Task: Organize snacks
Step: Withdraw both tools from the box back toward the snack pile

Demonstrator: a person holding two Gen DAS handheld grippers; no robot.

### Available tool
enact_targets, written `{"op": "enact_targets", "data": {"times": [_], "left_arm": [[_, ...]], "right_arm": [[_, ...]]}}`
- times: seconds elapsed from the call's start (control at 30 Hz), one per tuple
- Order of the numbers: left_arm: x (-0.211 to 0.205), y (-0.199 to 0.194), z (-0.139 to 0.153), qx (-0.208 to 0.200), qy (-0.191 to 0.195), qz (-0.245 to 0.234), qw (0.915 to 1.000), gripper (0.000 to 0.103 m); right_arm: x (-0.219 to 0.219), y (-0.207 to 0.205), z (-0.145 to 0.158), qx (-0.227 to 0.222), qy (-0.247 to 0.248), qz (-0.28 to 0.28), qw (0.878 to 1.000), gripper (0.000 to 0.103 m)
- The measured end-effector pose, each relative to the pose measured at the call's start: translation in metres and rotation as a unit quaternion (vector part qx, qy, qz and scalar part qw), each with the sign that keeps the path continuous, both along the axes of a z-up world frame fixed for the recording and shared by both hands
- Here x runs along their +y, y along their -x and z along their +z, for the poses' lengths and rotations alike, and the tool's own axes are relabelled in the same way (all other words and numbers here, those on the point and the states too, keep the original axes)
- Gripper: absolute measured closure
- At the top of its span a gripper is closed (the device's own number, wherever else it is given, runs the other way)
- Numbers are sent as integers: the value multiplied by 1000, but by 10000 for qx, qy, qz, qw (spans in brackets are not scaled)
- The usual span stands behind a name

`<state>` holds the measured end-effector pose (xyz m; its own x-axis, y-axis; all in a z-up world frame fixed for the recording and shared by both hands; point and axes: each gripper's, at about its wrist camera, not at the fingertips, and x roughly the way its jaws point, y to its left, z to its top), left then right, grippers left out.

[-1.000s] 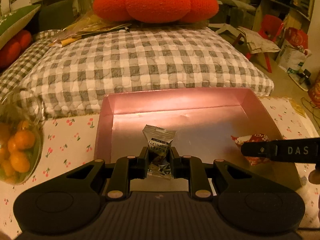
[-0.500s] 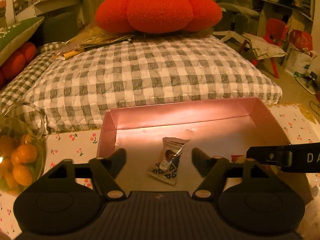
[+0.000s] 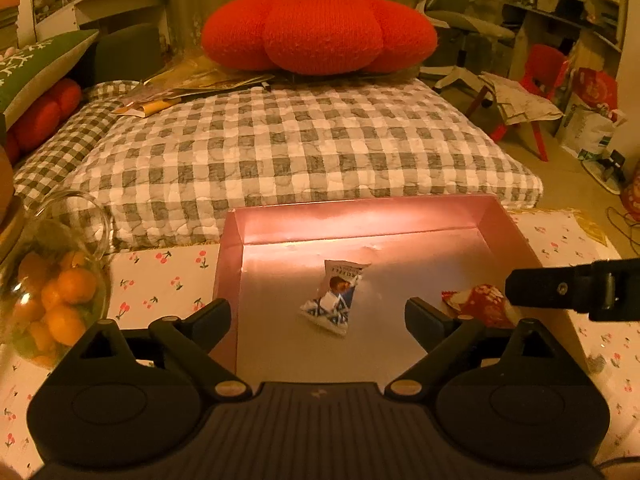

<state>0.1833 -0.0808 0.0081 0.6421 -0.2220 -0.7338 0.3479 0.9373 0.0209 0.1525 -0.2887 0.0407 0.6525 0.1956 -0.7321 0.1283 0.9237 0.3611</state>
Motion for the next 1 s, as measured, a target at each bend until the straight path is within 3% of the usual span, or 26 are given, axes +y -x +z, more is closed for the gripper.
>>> {"op": "enact_targets", "data": {"times": [0.57,1.0], "left_arm": [[21,47,15,305,243,-11,9992,4],[46,91,18,426,49,-143,9990,1]], "right_arm": [[2,56,27,-48,209,46,9998,23],[22,108,33,29,475,387,9981,16]]}}
